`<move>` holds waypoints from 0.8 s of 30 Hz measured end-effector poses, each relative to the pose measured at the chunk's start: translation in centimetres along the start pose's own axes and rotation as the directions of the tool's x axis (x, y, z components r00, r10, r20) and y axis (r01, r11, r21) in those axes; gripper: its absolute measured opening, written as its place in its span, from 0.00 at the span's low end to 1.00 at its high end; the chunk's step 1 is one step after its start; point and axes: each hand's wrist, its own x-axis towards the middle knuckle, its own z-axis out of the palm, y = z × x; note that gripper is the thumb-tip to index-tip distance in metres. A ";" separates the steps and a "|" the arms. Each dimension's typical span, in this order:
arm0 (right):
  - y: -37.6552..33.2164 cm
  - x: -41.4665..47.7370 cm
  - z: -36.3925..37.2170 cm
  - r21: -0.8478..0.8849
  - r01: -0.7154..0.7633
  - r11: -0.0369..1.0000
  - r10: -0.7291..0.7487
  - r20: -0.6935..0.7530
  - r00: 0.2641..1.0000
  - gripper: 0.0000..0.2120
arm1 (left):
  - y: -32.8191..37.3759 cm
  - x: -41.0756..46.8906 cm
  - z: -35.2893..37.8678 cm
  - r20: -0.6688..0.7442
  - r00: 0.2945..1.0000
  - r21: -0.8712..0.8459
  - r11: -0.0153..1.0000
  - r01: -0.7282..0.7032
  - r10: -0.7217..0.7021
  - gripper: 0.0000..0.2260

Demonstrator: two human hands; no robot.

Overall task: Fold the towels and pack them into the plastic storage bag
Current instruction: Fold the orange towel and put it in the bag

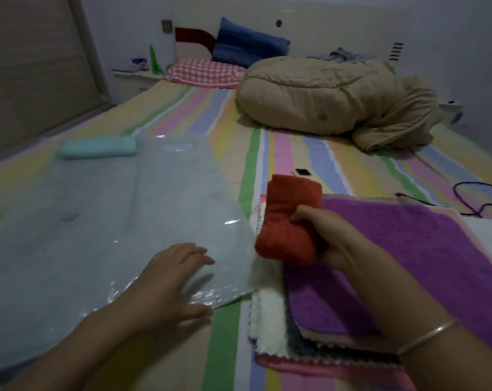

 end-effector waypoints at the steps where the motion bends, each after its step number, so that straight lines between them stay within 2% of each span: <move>1: 0.3 -0.7 0.7 0.044 -0.029 0.999 0.027 0.048 0.998 0.07 | -1.0 -1.0 0.2 -0.010 1.000 0.055 0.998 -0.015 0.016 0.36; 4: 1.7 -2.4 2.8 0.155 -0.117 0.981 0.086 0.193 0.977 0.08 | -2.7 -3.6 0.0 -0.059 0.998 0.079 0.997 -0.006 0.011 0.31; 7: 3.4 -3.7 4.7 0.181 -0.167 0.969 0.112 0.278 0.954 0.14 | -3.6 -5.0 -0.7 -0.064 0.997 0.044 0.998 0.037 -0.034 0.28; 9: 4.3 -4.2 5.6 0.198 -0.195 0.961 0.126 0.317 0.940 0.20 | -4.3 -5.1 -1.1 -0.024 0.998 -0.073 0.996 0.059 -0.061 0.28; 13: 5.6 -4.5 6.3 0.197 -0.240 0.951 0.169 0.317 0.933 0.22 | -6.3 -4.7 -1.5 0.055 0.991 -0.379 0.915 0.136 -0.125 0.31; 17: 5.4 -3.5 6.8 0.147 -0.238 0.960 0.193 0.267 0.944 0.26 | -7.5 -3.8 -1.6 0.154 0.984 -0.534 0.829 0.164 -0.095 0.19; 20: 4.8 -2.7 7.8 0.139 -0.238 0.961 0.196 0.265 0.944 0.27 | -8.0 -3.4 -1.9 0.144 0.985 -0.615 0.771 0.165 -0.096 0.10; 22: 4.8 -2.8 8.8 0.119 -0.225 0.967 0.182 0.296 0.938 0.26 | -8.0 -3.2 -2.2 0.125 0.985 -0.619 0.766 0.173 -0.121 0.05; 24: 5.1 -3.4 10.6 0.083 -0.194 0.978 0.153 0.353 0.923 0.20 | -8.2 -3.0 -2.3 0.081 0.982 -0.602 0.777 0.183 -0.169 0.04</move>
